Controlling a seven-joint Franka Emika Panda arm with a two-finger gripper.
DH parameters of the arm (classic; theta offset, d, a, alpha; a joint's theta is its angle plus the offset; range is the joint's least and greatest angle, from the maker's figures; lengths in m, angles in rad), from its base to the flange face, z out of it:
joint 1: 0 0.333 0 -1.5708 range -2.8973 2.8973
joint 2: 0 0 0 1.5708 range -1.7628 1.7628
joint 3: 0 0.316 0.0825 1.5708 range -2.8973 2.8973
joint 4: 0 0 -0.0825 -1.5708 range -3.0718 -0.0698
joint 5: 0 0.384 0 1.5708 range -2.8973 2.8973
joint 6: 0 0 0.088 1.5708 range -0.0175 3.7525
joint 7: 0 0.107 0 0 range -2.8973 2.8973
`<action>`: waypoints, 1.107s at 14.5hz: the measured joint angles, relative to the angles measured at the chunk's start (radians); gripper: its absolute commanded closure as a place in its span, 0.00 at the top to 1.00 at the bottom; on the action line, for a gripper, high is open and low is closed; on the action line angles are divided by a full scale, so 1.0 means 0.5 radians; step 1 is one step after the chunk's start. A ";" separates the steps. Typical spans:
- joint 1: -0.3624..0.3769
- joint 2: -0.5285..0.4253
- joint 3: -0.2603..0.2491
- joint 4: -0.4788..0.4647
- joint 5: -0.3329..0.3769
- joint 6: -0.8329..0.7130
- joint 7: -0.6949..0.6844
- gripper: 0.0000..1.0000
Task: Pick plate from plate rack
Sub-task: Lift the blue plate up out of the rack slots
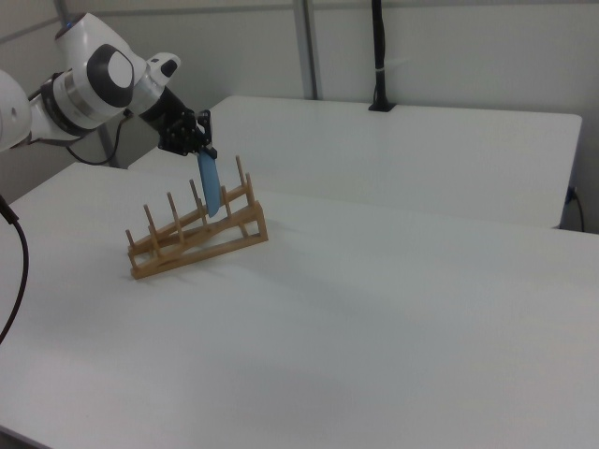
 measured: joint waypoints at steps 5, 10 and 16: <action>-0.011 -0.042 -0.003 0.037 0.000 0.013 0.117 0.00; -0.029 -0.079 -0.032 0.141 0.204 0.066 0.411 0.00; -0.079 -0.161 -0.265 0.169 0.824 0.138 0.424 0.00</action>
